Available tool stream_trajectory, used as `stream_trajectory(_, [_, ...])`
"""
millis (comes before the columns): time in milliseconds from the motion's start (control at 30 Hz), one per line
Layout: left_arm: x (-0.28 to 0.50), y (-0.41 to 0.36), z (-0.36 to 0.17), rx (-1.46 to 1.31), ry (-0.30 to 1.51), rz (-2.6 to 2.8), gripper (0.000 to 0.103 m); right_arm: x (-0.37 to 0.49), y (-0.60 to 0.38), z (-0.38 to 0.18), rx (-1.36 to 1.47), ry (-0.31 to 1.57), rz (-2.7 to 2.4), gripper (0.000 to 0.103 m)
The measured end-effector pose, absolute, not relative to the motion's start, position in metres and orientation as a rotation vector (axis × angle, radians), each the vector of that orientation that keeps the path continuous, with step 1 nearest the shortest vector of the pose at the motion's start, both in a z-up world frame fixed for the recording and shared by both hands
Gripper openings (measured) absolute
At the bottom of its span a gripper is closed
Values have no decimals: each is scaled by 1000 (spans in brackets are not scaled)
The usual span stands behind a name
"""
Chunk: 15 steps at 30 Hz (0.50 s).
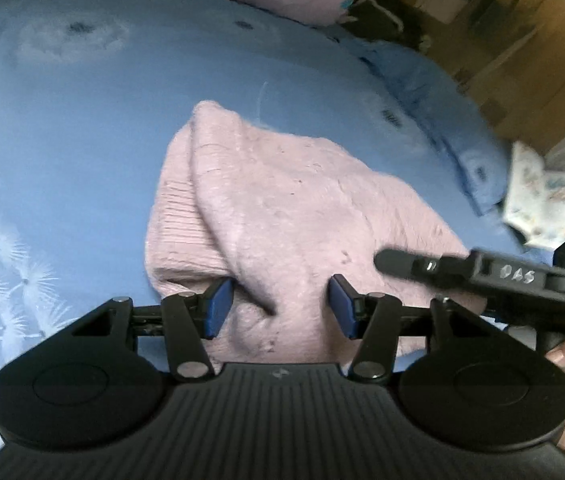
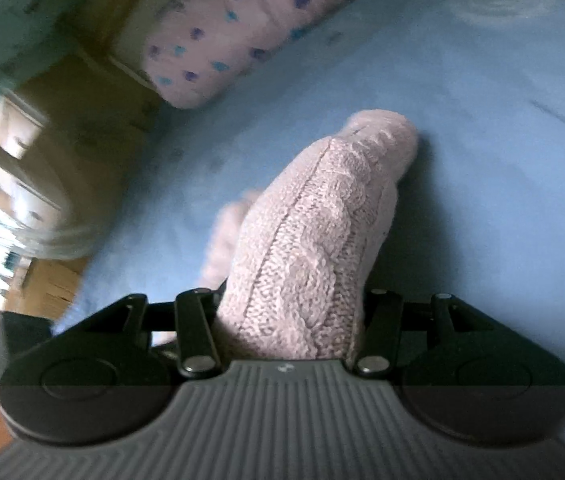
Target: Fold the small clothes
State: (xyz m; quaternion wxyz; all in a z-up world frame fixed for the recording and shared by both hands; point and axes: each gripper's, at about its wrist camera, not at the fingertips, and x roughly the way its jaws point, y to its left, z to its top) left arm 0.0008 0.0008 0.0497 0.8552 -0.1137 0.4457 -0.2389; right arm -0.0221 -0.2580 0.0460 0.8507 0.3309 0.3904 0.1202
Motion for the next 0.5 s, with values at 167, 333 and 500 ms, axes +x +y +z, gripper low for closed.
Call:
stream_trajectory(167, [-13, -11, 56, -162, 886, -457, 61, -28, -267, 11, 688, 876, 194, 64])
stream_trajectory(333, [-17, -13, 60, -174, 831, -438, 60, -41, -277, 10, 700, 822, 208, 66])
stream_trajectory(500, [-21, -10, 57, -166, 823, -401, 25, -57, -281, 24, 662, 754, 176, 66])
